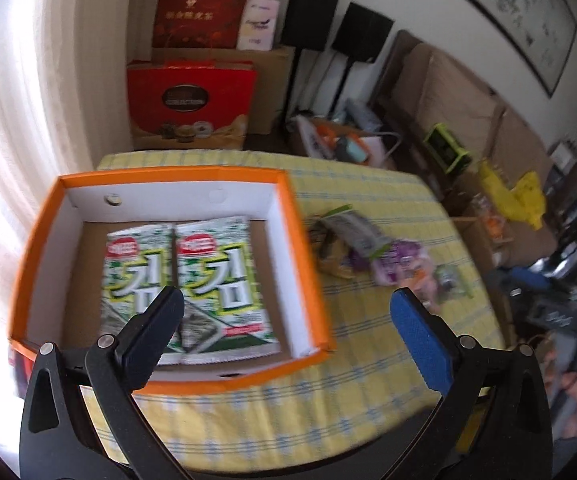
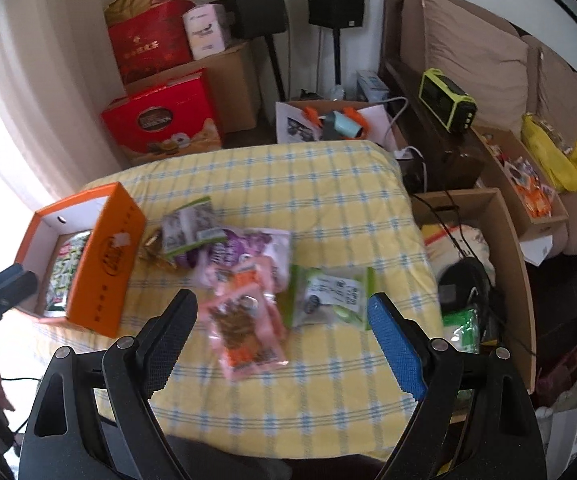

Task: Organize objects
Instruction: 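Withdraw both grippers from the box toward the snack pile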

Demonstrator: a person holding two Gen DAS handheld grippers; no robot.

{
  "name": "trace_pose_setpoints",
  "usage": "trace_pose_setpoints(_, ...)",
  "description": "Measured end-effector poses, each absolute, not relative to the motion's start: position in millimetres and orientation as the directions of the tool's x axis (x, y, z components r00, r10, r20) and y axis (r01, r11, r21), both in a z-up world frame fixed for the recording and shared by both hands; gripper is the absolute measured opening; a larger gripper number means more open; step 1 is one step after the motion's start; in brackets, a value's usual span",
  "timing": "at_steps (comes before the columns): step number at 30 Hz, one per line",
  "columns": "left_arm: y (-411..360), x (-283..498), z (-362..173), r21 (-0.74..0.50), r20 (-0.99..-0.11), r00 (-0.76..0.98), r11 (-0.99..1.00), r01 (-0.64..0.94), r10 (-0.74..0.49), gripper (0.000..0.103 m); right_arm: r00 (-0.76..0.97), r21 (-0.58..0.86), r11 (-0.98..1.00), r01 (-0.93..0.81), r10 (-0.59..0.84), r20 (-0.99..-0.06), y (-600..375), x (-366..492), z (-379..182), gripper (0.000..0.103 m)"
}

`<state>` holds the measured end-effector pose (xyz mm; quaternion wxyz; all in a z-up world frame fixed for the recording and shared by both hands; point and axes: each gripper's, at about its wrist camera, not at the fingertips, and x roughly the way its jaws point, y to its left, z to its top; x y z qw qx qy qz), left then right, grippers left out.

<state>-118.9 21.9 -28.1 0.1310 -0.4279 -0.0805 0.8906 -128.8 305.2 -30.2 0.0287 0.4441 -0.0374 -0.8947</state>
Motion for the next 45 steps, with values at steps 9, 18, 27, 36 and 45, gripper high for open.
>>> trace_pose_setpoints(9,62.9,-92.5,-9.0,-0.264,-0.615,-0.678,-0.915,-0.304,0.403,0.103,-0.585,0.126,-0.99,-0.066,-0.064,-0.809,341.5,-123.6,-58.2,0.079)
trace_pose_setpoints(18,103.8,-93.3,-25.1,-0.237,-0.668,-0.619,-0.906,-0.351,0.414,0.103,-0.577,0.123,-0.99,-0.069,-0.061,-0.815,359.3,-122.2,-71.2,0.079)
trace_pose_setpoints(27,142.0,-94.9,-50.5,-0.176,-0.725,-0.553,-0.887,-0.426,0.41,0.103,-0.565,0.085,-0.994,-0.065,-0.033,-0.825,360.1,-127.7,-87.5,0.079)
trace_pose_setpoints(36,175.2,-109.9,-79.1,-0.171,-0.785,-0.463,-0.862,-0.477,0.412,0.103,-0.568,0.116,-0.99,-0.078,-0.052,-0.821,368.4,-128.6,-89.2,0.079)
trace_pose_setpoints(45,191.7,-133.3,-100.5,-0.207,-0.816,-0.423,-0.882,-0.423,0.394,0.103,-0.559,0.145,-0.984,-0.107,-0.061,-0.827,376.5,-124.4,-93.3,0.078)
